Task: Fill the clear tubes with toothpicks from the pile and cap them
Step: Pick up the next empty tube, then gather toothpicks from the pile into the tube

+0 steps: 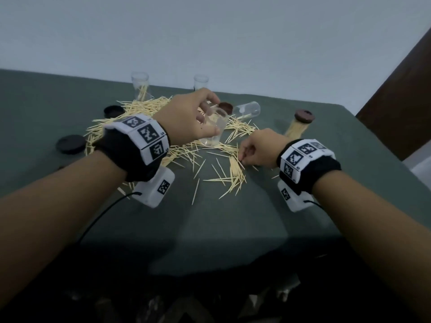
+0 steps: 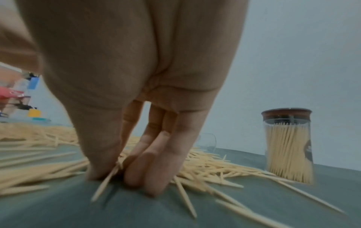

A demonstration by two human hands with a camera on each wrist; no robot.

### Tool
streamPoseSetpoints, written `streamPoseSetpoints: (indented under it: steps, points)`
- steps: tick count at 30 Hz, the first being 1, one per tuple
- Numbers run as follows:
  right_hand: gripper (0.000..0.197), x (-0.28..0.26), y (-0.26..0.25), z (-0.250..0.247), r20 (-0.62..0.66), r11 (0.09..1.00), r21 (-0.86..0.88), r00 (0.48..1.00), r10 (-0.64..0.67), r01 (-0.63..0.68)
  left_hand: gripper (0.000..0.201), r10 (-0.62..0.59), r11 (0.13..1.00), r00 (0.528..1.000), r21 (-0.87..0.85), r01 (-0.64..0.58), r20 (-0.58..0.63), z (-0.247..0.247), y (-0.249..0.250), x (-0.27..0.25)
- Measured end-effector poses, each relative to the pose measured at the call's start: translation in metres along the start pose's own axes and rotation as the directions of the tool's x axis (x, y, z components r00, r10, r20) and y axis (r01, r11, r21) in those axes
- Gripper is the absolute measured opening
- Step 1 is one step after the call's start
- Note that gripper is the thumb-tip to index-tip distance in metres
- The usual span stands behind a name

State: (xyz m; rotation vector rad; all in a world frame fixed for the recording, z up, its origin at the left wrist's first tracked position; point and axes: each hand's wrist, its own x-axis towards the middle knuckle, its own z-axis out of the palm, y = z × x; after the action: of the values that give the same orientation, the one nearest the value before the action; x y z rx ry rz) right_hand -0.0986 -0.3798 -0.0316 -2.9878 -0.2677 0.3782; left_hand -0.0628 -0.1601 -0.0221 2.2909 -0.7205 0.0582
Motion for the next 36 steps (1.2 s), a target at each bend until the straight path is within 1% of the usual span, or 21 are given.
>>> streamPoseSetpoints:
  steps: [2, 4, 7, 9, 11, 13, 15, 17, 20, 22, 24, 26, 28, 29, 31, 33, 35, 36]
  points:
    - [0.014, 0.010, -0.001, -0.001, -0.049, 1.000, 0.016, 0.999, 0.016, -0.015, 0.058, 0.004, 1.000, 1.000, 0.007, -0.004, -0.002, -0.003, -0.003, -0.004]
    - [0.014, 0.017, -0.003, -0.003, -0.067, 1.000, -0.006, 0.998, 0.007, -0.008, 0.058, 0.010, 1.000, 1.000, 0.021, -0.010, -0.010, -0.006, -0.007, -0.008]
    - [0.025, 0.018, -0.012, -0.002, -0.124, 0.992, -0.103, 0.989, -0.079, 0.067, 0.061, 0.007, 0.999, 0.999, 0.035, -0.006, -0.036, -0.010, -0.015, -0.012]
    - [0.034, 0.010, -0.025, 0.001, -0.150, 0.979, -0.123, 0.972, -0.181, 0.163, 0.061, 0.003, 1.000, 0.998, 0.030, -0.002, -0.058, -0.013, -0.022, -0.015]
    - [0.041, -0.003, -0.040, 0.004, -0.103, 0.952, -0.115, 0.950, -0.295, 0.284, 0.058, -0.004, 1.000, 0.998, 0.025, 0.006, -0.068, -0.016, -0.028, -0.018]
    - [0.046, -0.015, -0.056, 0.008, 0.028, 0.920, -0.104, 0.925, -0.378, 0.379, 0.055, -0.014, 0.999, 0.998, 0.028, 0.016, -0.060, -0.019, -0.032, -0.019]
    - [0.049, -0.021, -0.066, 0.015, 0.149, 0.895, -0.104, 0.897, -0.417, 0.433, 0.053, -0.022, 0.999, 0.999, 0.027, 0.023, -0.049, -0.022, -0.035, -0.018]
    - [0.044, -0.018, -0.071, 0.020, 0.186, 0.883, -0.097, 0.880, -0.437, 0.459, 0.053, -0.025, 0.999, 0.999, 0.023, 0.026, -0.047, -0.023, -0.036, -0.017]
    - [0.017, -0.007, -0.073, 0.021, 0.150, 0.884, -0.053, 0.879, -0.454, 0.465, 0.054, -0.029, 0.999, 0.998, 0.016, 0.030, -0.054, -0.023, -0.037, -0.016]
    - [0.006, 0.002, -0.074, 0.020, 0.124, 0.898, -0.067, 0.896, -0.425, 0.435, 0.054, -0.029, 0.999, 0.998, 0.014, 0.029, -0.059, -0.023, -0.037, -0.016]
    - [0.005, 0.011, -0.072, 0.016, 0.080, 0.920, -0.117, 0.927, -0.367, 0.374, 0.055, -0.027, 1.000, 0.998, 0.013, 0.028, -0.063, -0.023, -0.038, -0.016]
    - [0.006, 0.019, -0.067, 0.009, 0.037, 0.933, -0.208, 0.956, -0.292, 0.293, 0.056, -0.024, 1.000, 0.998, 0.010, 0.025, -0.065, -0.023, -0.038, -0.015]
    - [0.007, 0.024, -0.060, 0.002, -0.018, 0.936, -0.258, 0.967, -0.253, 0.240, 0.056, -0.025, 1.000, 0.998, 0.006, 0.025, -0.063, -0.023, -0.038, -0.014]
    - [0.008, 0.024, -0.056, 0.000, -0.044, 0.944, -0.236, 0.968, -0.248, 0.231, 0.056, -0.025, 1.000, 0.998, 0.004, 0.026, -0.060, -0.022, -0.038, -0.014]
    - [0.007, 0.018, -0.050, -0.003, -0.078, 0.962, -0.125, 0.964, -0.255, 0.245, 0.056, -0.027, 1.000, 0.998, 0.004, 0.027, -0.055, -0.022, -0.037, -0.014]
    - [0.008, 0.003, -0.048, -0.005, -0.044, 0.958, -0.059, 0.958, -0.283, 0.280, 0.056, -0.026, 1.000, 0.998, 0.005, 0.026, -0.054, -0.021, -0.036, -0.014]
    - [0.012, -0.017, -0.046, -0.004, 0.065, 0.951, -0.064, 0.952, -0.299, 0.303, 0.057, -0.023, 1.000, 0.998, 0.003, 0.023, -0.050, -0.019, -0.033, -0.012]
    - [0.013, -0.027, -0.045, -0.003, 0.138, 0.953, -0.081, 0.950, -0.281, 0.294, 0.058, -0.023, 1.000, 0.999, 0.003, 0.023, -0.042, -0.017, -0.031, -0.011]
